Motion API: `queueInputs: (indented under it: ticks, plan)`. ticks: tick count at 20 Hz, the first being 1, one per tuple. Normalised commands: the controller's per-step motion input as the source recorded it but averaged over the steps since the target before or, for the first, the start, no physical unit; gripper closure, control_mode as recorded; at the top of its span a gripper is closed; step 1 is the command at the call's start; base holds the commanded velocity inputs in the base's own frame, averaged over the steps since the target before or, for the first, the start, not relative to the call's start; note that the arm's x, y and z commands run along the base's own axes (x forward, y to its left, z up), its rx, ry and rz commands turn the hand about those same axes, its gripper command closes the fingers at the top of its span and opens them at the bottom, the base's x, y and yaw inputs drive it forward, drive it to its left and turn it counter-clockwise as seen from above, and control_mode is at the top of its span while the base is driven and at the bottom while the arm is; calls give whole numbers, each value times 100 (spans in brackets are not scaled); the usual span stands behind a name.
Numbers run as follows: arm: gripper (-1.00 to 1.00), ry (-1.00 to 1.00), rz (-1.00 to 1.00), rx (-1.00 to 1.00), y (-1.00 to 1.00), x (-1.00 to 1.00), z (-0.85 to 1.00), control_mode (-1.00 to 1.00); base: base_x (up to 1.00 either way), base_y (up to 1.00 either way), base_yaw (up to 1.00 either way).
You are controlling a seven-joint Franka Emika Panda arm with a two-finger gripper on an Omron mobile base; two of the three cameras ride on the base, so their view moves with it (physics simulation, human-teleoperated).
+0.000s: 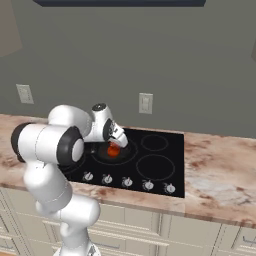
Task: Place the pan on the center burner on the stove. Then place the tomato and the onion in the pan and turn on the center burner.
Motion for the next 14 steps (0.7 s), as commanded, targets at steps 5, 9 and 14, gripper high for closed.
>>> queueInputs:
  ticks: [5,9,14]
  plan:
    - [-100,5,0,0,0,-11,34,-100,0,0,0]
    - [-100,15,0,0,-17,-38,36,-100,0,0,0]
    - [-100,24,0,0,-20,-46,36,-100,0,0,0]
